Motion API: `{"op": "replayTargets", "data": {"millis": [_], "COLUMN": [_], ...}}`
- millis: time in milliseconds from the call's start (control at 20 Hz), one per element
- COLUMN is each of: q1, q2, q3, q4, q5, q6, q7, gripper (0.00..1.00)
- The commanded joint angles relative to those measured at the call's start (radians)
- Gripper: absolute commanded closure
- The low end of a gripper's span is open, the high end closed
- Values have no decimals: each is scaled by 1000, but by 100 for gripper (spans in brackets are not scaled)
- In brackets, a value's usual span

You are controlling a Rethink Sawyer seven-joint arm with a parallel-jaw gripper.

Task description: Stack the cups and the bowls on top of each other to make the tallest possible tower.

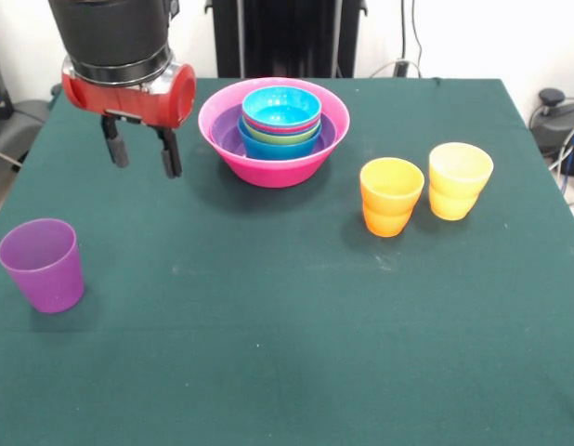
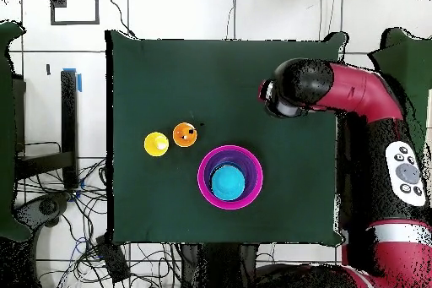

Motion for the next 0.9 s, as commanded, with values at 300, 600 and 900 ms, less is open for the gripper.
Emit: {"op": "replayTargets", "data": {"millis": [300,600,900], "q1": [36,28,0], "q2": [92,80,78], "q3": [33,31,35], "q4": [-68,-33,15], "q5": [-69,-70,-71], "q6": [33,0,-56], "q7": [-160,-156,-163], "gripper": [0,0,0]}}
